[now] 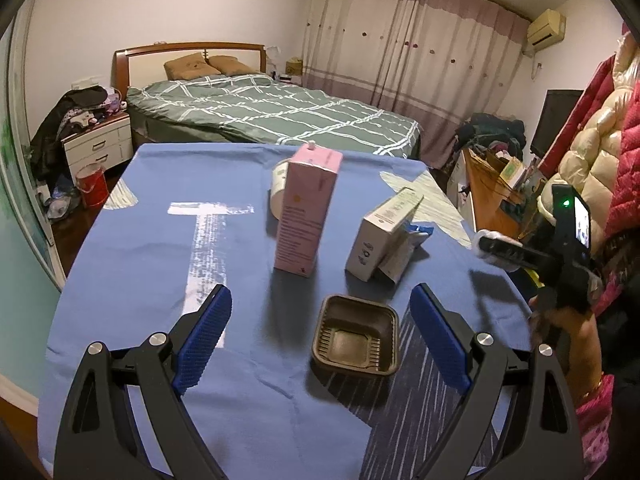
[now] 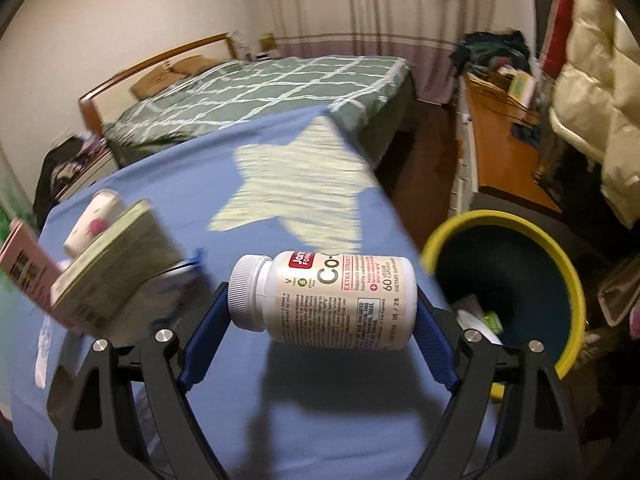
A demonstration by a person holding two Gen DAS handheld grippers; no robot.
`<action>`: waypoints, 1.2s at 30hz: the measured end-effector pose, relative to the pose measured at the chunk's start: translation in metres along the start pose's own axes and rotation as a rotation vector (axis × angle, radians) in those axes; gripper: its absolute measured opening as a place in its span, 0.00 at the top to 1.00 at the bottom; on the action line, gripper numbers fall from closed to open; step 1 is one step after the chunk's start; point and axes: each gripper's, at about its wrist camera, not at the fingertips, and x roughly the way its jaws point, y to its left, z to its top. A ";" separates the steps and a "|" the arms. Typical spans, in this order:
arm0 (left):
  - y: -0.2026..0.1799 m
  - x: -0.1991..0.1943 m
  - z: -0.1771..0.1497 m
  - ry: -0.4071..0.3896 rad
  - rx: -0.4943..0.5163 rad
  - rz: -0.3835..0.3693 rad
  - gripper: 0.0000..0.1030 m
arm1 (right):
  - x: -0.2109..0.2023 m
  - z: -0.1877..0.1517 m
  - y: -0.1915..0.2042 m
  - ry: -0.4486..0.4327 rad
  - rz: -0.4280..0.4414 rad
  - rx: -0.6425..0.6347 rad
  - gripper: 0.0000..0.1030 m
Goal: Collect trash
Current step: 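Carry the pill bottle over the yellow bin and open the right gripper, then grasp the brown plastic tray with the left gripper and lift it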
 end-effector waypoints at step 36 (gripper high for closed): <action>-0.022 0.085 -0.029 0.232 0.045 -0.044 0.13 | 0.024 0.001 -0.125 0.040 -0.207 0.226 0.16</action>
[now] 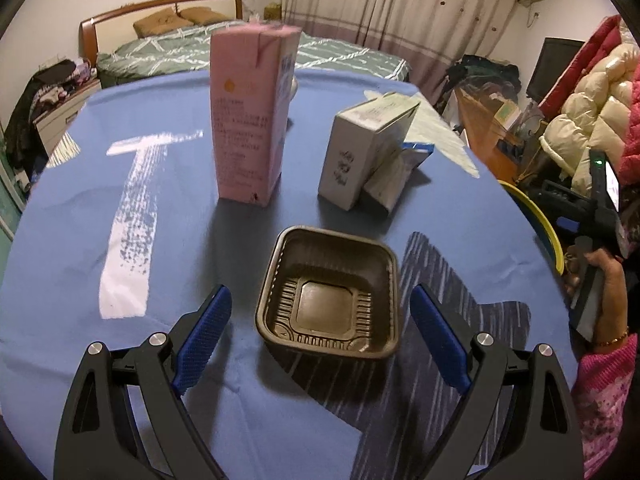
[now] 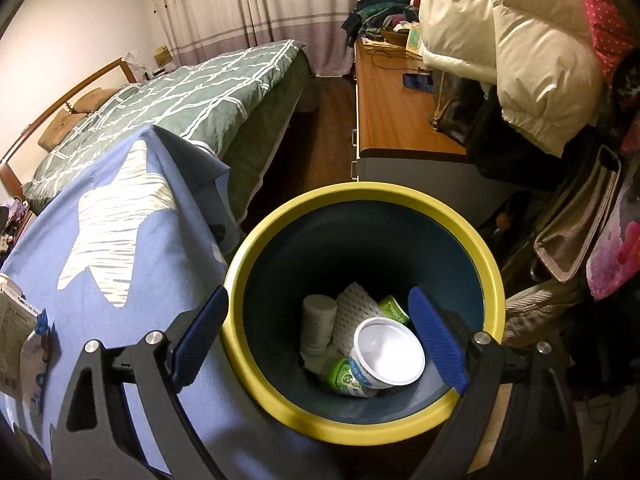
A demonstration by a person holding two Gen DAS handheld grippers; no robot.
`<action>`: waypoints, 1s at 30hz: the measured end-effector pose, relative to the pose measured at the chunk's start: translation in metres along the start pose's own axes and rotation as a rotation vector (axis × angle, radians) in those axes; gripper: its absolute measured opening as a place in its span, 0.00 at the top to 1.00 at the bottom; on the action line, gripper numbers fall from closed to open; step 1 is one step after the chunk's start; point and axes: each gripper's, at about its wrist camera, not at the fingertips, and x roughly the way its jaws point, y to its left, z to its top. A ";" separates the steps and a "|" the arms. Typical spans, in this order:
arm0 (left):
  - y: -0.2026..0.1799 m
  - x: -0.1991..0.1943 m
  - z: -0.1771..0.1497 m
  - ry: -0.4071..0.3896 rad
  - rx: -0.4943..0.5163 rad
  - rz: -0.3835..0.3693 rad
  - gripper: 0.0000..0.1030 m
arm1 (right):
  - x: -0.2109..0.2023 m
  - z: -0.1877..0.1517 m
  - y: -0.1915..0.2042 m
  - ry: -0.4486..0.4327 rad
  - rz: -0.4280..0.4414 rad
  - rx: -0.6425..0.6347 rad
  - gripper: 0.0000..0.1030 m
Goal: Collect trash
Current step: 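Grasp the brown plastic tray with the left gripper and lift it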
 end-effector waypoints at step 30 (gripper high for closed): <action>-0.014 0.028 0.012 0.005 0.072 0.046 0.36 | 0.004 -0.002 0.002 0.012 0.017 0.006 0.16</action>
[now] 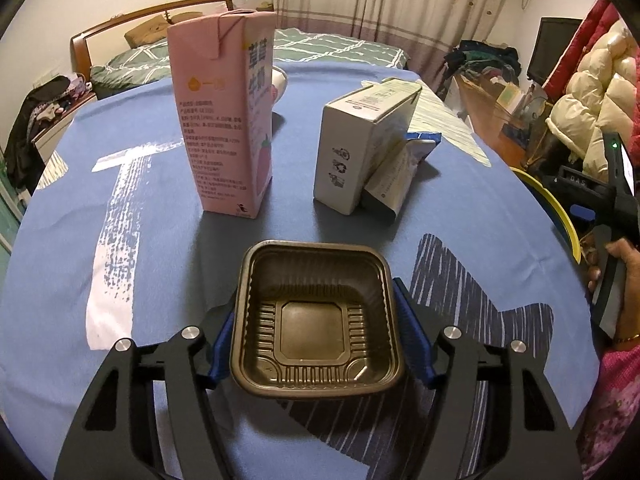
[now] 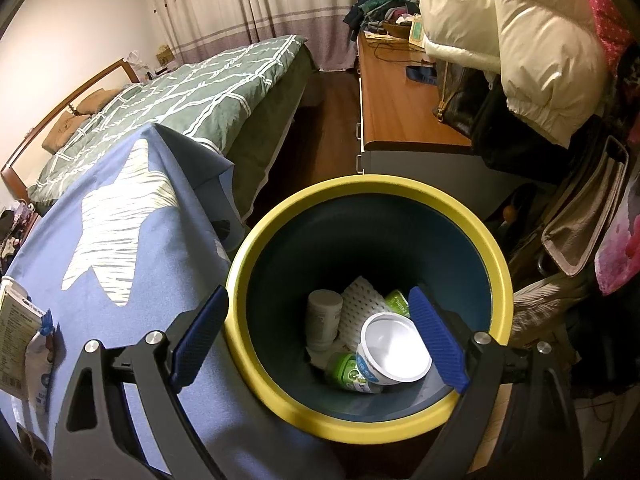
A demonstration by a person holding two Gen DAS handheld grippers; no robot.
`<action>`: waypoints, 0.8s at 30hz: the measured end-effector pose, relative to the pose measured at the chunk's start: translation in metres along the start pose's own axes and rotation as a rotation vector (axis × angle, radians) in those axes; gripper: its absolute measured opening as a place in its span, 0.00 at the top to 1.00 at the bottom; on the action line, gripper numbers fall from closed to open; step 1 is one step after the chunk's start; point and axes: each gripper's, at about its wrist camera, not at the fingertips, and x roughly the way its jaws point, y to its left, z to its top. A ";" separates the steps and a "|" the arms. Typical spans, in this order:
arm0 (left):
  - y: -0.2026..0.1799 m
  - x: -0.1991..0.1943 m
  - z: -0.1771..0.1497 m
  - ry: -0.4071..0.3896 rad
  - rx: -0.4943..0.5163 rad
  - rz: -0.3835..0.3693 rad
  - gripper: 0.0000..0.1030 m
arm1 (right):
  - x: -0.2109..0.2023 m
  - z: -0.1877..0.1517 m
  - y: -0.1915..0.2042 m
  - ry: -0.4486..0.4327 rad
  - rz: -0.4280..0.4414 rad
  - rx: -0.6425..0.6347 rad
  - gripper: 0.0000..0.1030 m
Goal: Collect trash
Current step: 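Grasp the brown plastic tray with the left gripper and lift it, then carry the brown tray over the yellow bin and open the left gripper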
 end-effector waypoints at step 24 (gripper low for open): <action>-0.145 0.007 0.068 -0.055 0.198 -0.165 0.36 | -0.058 -0.010 -0.074 -0.046 0.041 -0.095 0.16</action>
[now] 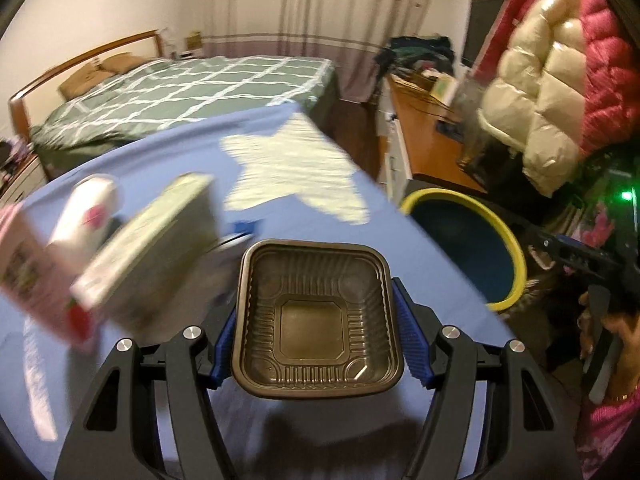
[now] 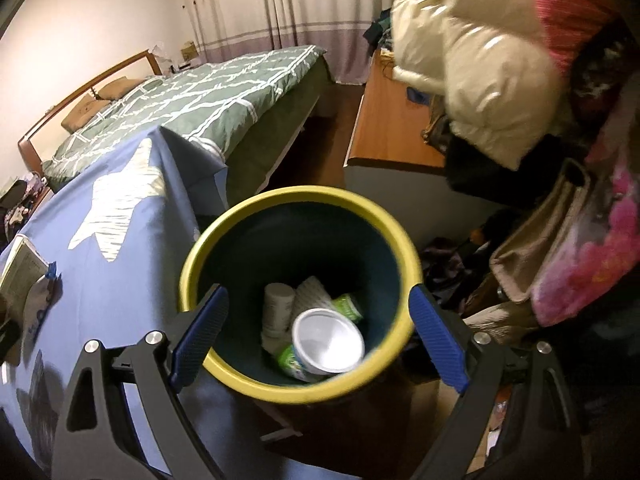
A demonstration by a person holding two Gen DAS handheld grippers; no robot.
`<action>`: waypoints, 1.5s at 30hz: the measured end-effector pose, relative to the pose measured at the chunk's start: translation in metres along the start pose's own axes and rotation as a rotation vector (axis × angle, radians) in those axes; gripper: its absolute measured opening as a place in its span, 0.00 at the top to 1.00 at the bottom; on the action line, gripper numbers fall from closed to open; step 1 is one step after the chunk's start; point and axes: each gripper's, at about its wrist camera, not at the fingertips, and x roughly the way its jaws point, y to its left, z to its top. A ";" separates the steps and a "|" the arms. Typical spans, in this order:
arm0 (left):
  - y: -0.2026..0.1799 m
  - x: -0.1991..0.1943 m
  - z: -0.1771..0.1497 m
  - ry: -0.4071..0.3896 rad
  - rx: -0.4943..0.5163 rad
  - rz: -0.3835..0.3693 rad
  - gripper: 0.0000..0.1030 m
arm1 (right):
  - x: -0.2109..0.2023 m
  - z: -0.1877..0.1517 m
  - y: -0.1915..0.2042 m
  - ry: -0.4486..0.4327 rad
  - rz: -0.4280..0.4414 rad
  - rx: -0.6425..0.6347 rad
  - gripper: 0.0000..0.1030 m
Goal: Collect trash
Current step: 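Carry the brown tray over the yellow bin and open the left gripper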
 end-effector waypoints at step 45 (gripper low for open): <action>-0.032 0.000 0.026 -0.056 0.008 -0.003 0.18 | 0.003 -0.005 -0.021 0.022 0.060 -0.022 0.16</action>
